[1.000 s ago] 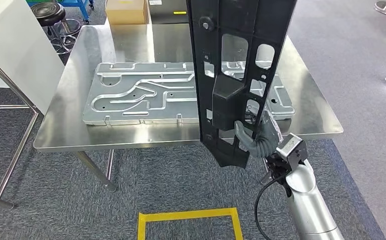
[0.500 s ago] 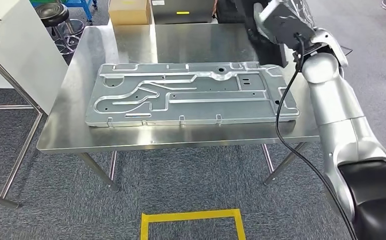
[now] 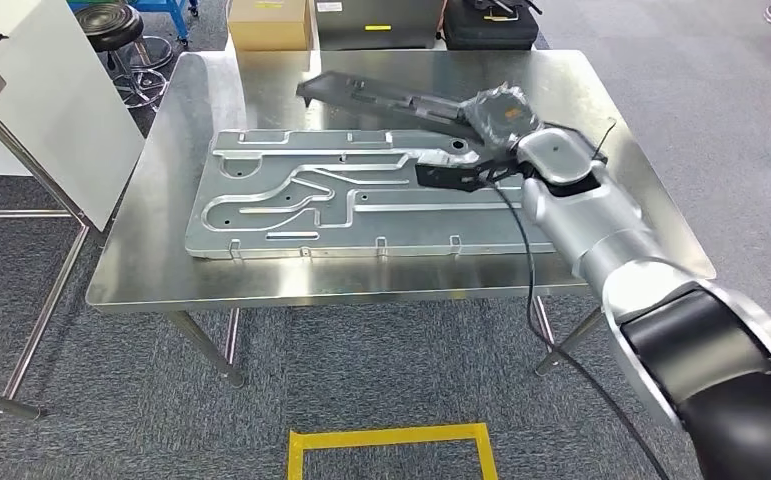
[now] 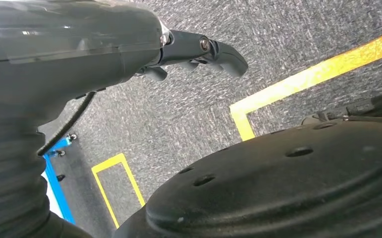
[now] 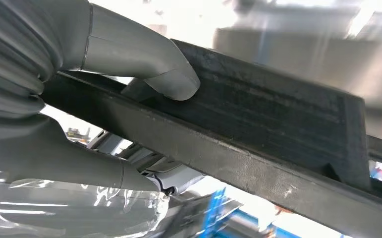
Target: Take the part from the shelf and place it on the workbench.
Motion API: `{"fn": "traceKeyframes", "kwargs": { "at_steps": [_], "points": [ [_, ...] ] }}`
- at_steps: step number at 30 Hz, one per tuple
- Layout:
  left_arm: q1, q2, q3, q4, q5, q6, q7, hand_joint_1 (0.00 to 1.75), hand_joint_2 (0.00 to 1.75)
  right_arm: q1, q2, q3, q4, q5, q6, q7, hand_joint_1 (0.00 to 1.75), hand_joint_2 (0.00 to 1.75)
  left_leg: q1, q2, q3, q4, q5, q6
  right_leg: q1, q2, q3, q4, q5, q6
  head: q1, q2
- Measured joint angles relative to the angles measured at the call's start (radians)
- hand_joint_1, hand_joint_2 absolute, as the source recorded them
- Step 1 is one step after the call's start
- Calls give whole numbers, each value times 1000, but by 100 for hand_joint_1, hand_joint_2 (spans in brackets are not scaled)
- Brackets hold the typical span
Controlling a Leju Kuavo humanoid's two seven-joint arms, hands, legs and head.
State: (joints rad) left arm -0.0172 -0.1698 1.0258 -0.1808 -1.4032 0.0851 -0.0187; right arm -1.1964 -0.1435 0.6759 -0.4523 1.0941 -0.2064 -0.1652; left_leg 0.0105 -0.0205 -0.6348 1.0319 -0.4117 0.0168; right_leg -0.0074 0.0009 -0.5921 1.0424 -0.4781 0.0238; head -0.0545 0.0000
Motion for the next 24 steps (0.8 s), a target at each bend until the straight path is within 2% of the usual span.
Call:
{"fn": "traceKeyframes", "kwargs": {
  "at_steps": [2, 4, 5, 6, 7, 9, 10, 11, 13, 15, 17, 19, 20, 21, 22, 24],
  "points": [
    [0, 0, -1, 0, -2, 5, -3, 0, 175, 33, 14, 15, 29, 9, -17, 10, 175, 175, 1, -1, 2, -1, -2, 10, -3, 0, -46, 94, -48, 8, 0, 0],
    [1, 0, -1, 0, -4, 8, -6, 0, 175, 62, 25, 25, 54, 12, -24, 13, 175, 175, -1, -3, 2, -1, -4, 14, -4, 0, -120, 227, -98, 11, 0, 0],
    [1, 1, -1, 0, -4, 10, -6, 0, 175, 76, 30, 29, 65, 12, -25, 15, 175, 175, -1, -3, 3, -1, -5, 15, -4, 0, -147, 267, -102, 10, 0, 0],
    [1, 1, -1, 0, -4, 11, -7, 0, 175, 87, 35, 32, 73, 13, -25, 16, 131, 131, -2, -4, 5, -1, -6, 16, -4, 0, -157, 272, -88, 7, 0, 0],
    [1, 1, -1, 0, -5, 13, -7, 0, 175, 96, 40, 35, 81, 12, -25, 17, 87, 87, -4, -4, 7, -1, -8, 15, -2, 0, -148, 237, -55, 2, 0, 0],
    [1, 0, -1, 0, -7, 17, -5, 0, 175, 100, 49, 38, 91, 9, -25, 18, 0, 0, -8, -4, 13, -1, -12, 13, 4, 0, -90, 98, 21, -15, 0, 0],
    [1, 0, -1, 0, -8, 19, -3, 0, 175, 99, 52, 38, 95, 7, -24, 19, 0, 0, -10, -4, 14, -1, -14, 11, 8, 0, -63, 37, 44, -23, 0, 0],
    [1, -1, -2, 0, -10, 22, -2, 0, 175, 98, 54, 38, 97, 4, -24, 19, 0, 0, -10, -4, 15, -1, -15, 8, 12, 0, -45, -1, 55, -28, 0, 0],
    [1, 0, -3, 0, -16, 29, -1, 0, 175, 97, 56, 38, 103, 1, -21, 18, 0, 0, -9, -4, 17, -5, -17, -2, 17, -1, -37, -21, 55, -33, 0, 0],
    [2, 1, -4, 0, -19, 33, -3, 0, 87, 98, 60, 38, 108, 1, -19, 16, 0, 0, -10, -2, 16, 0, -26, -13, 10, -1, -28, -34, 60, -36, 0, 0],
    [4, 2, -5, 0, -17, 35, -13, 0, 0, 97, 65, 38, 112, 2, -16, 12, 0, 0, -11, 0, -11, 68, -69, -21, 3, -2, -19, -47, 65, -41, 0, 0],
    [5, 4, -5, 0, -15, 38, -18, 0, 0, 98, 67, 38, 118, 3, -11, 8, 0, 0, -9, 0, -69, 197, -130, -29, 4, -3, -16, -48, 64, -45, 0, 0],
    [4, 5, -5, 0, -14, 40, -18, 0, 0, 98, 69, 38, 120, 5, -9, 7, 0, 0, -9, 0, -95, 249, -148, -32, 4, -2, -16, -48, 63, -45, 0, 0],
    [4, 6, -5, 0, -11, 42, -15, 0, 0, 98, 70, 38, 123, 6, -7, 8, 0, 0, -9, 0, -107, 271, -148, -35, 4, -1, -16, -46, 62, -45, 0, 0],
    [4, 7, -5, 0, -7, 45, -12, 0, 0, 98, 71, 37, 126, 7, -7, 9, 0, 0, -8, 0, -101, 256, -129, -36, 4, 1, -15, -44, 60, -44, 0, 0],
    [7, 9, -3, 0, 0, 53, -1, 0, 0, 95, 71, 33, 129, 9, -7, 15, 0, 0, -8, 1, -46, 134, -58, -36, 3, 4, -13, -34, 54, -38, 0, 0]
  ]
}}
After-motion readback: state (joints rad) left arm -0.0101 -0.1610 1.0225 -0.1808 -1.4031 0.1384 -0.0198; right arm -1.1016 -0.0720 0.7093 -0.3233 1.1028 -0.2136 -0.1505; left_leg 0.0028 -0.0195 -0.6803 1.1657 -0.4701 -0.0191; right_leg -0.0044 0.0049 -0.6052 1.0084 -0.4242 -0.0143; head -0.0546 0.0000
